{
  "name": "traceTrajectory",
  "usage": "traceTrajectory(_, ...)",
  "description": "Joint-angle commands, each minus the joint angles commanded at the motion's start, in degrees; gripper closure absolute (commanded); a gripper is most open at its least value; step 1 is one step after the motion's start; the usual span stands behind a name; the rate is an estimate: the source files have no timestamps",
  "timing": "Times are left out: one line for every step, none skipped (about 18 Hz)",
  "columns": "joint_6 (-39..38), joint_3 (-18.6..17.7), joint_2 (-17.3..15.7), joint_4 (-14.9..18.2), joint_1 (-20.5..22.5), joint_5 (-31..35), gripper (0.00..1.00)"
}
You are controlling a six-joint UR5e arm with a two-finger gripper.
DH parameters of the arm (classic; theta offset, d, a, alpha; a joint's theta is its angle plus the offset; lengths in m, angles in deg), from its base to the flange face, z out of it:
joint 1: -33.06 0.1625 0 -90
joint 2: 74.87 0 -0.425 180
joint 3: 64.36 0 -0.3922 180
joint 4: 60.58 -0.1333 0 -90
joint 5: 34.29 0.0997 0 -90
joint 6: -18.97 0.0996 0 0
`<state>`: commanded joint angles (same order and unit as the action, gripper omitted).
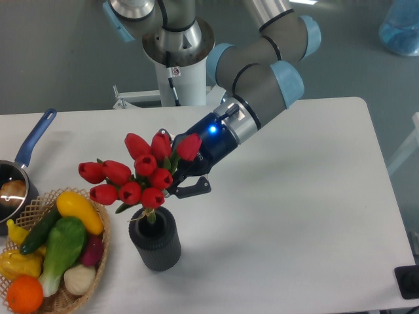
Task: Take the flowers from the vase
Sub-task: 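Lift the gripped tulip bunch up out of the black vase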
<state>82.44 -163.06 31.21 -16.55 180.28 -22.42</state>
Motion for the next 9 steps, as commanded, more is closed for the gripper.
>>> traceTrajectory(-1.05, 0.44, -0.35, 0.00, 0.09, -0.26, 0.64)
traceTrajectory(-2.11, 0.88, -0.87, 0.00, 0.35, -0.26, 0.64)
traceTrajectory(-3.16, 1.32, -1.23, 0.00, 0.44, -0.26, 0.64)
traceTrajectory(-3.87, 1.50, -1.84, 0.00, 0.53, -0.26, 0.64)
traceTrajectory(-4.40, 1.76, -2.46, 0.00, 0.53, -0.26, 0.64)
traceTrajectory(-4.75, 1.76, -2.90, 0.00, 0.53, -0.26, 0.64)
traceTrajectory(-4.75, 1.76, -3.25, 0.00, 0.61, -0.26, 0.65)
traceTrajectory(-4.75, 1.85, -3.43, 0.00, 0.79, -0.26, 0.65)
traceTrajectory(-4.84, 1.94, -3.69, 0.00, 0.79, -0.26, 0.66)
